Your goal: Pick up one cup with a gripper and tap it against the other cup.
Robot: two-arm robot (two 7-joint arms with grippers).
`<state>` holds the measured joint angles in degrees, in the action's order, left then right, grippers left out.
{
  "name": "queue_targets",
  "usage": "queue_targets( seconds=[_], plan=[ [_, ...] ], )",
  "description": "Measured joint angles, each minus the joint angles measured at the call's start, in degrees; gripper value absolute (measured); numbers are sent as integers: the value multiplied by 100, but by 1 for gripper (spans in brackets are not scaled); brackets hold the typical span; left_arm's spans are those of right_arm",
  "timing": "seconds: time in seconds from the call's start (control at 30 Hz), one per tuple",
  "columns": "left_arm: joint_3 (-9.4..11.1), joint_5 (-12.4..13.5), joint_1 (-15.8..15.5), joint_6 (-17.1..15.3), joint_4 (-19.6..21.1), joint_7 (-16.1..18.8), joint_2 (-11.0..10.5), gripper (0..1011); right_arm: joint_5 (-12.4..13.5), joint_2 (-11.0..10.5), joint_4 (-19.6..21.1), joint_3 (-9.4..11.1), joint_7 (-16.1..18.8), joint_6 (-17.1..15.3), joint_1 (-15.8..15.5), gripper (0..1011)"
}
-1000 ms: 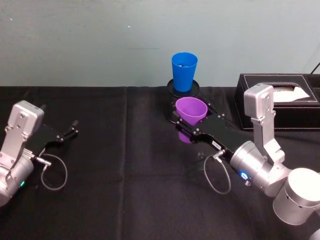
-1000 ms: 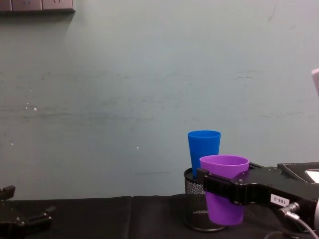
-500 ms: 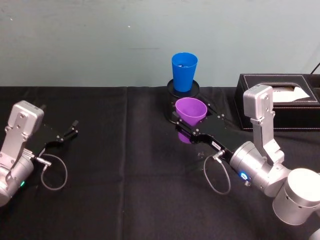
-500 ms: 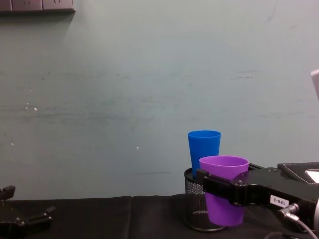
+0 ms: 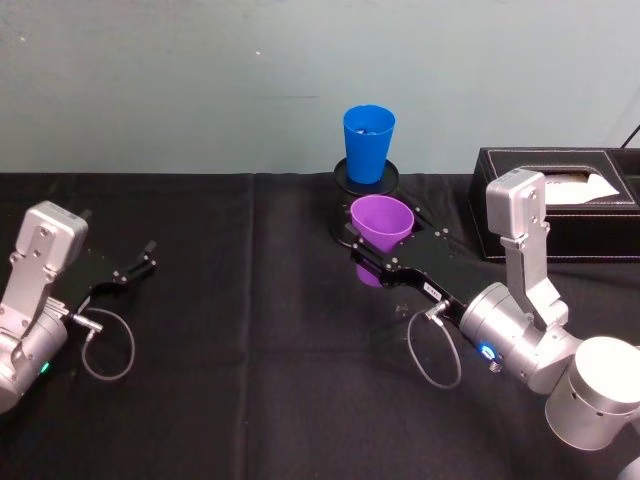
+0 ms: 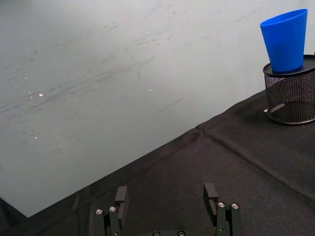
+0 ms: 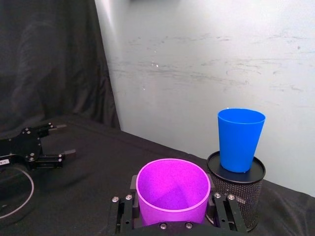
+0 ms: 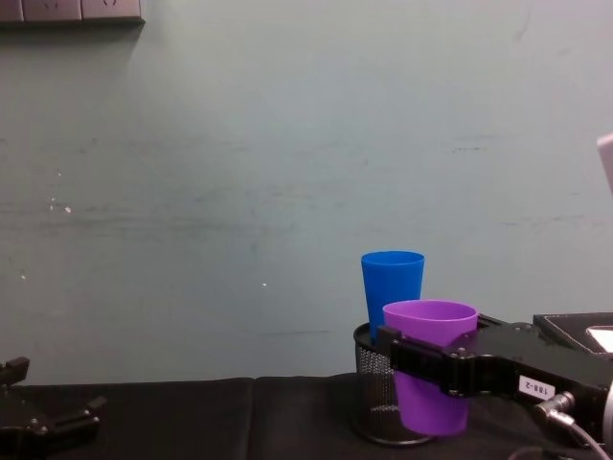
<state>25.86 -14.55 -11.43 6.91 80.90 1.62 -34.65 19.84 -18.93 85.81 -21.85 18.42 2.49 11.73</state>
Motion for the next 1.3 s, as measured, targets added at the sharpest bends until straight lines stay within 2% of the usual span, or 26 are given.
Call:
queue_targets(
  seconds=[1.3],
  plan=[
    [0, 0, 0, 0, 0, 0, 0, 1000, 0, 0, 0, 0, 1, 0, 0, 732]
  ],
)
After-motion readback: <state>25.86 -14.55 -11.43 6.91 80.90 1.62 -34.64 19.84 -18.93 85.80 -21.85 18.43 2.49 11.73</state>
